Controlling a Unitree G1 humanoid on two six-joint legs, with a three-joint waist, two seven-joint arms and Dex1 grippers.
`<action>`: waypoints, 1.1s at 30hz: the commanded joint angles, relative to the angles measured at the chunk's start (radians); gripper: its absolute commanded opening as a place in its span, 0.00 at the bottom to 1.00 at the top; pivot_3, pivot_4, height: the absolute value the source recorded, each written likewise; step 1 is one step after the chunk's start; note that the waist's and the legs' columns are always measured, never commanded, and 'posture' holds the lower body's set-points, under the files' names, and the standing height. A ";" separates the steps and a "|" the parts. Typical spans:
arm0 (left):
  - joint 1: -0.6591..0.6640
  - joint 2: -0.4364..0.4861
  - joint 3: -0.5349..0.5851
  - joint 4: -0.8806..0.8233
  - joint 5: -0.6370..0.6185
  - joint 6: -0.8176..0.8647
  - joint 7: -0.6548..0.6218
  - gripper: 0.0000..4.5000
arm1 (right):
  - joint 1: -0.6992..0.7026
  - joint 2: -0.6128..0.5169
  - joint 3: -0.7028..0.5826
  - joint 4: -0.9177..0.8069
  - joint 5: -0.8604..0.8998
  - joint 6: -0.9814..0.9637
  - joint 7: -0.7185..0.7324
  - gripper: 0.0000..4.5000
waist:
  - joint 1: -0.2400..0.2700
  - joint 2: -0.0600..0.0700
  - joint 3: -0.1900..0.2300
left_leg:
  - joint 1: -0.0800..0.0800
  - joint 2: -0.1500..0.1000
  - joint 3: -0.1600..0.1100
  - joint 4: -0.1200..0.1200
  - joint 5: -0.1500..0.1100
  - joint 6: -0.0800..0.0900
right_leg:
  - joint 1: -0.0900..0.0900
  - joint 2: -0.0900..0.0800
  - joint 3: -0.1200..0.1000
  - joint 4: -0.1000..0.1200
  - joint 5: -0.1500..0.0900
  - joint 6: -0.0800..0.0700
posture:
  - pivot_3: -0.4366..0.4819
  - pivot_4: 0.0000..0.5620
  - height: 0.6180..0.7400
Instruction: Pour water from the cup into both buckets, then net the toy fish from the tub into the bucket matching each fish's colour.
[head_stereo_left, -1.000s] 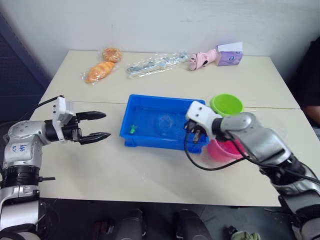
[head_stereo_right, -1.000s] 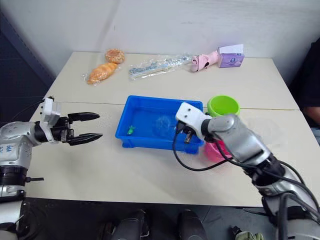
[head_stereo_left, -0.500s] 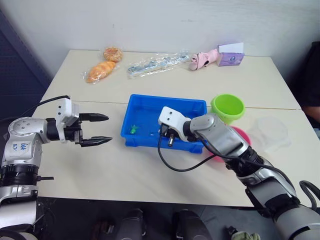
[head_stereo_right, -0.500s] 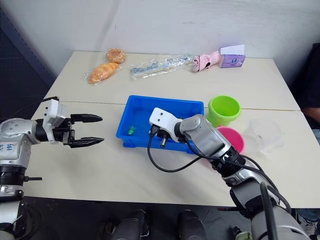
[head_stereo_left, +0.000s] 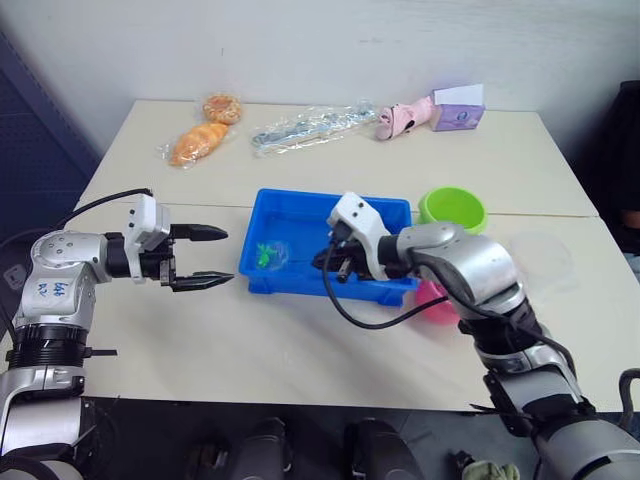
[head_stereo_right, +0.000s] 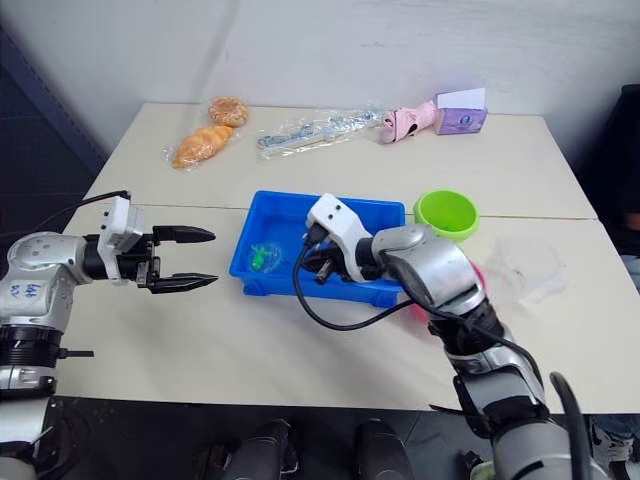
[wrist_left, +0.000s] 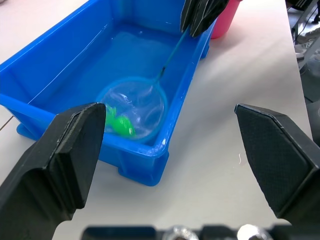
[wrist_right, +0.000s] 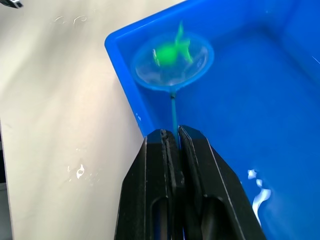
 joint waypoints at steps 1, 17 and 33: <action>-0.019 -0.010 0.017 -0.029 -0.020 0.001 0.009 0.99 | 0.028 -0.052 -0.104 -0.105 0.091 0.055 0.021 0.00 | 0.001 0.000 0.000 | 0.000 0.000 0.000 0.000 0.000 0.000 | 0.000 0.000 0.000 0.000 0.000 0.000 | 0.48 0.27 1.00; -0.112 -0.156 0.020 -0.155 -0.147 0.237 0.118 0.99 | 0.238 -0.310 -0.474 -0.363 0.268 0.084 -0.020 0.00 | 0.005 0.000 0.000 | 0.000 0.000 0.000 0.000 0.000 0.000 | 0.001 0.000 0.000 -0.006 0.000 0.000 | 0.48 0.27 1.00; -0.138 -0.286 -0.017 -0.189 -0.168 0.305 0.145 0.99 | 0.467 -0.560 -0.752 -0.223 0.199 -0.095 -0.068 0.00 | 0.008 0.000 0.000 | 0.000 0.000 0.000 0.000 0.000 0.000 | 0.004 0.001 0.000 -0.008 0.000 0.000 | 0.48 0.27 1.00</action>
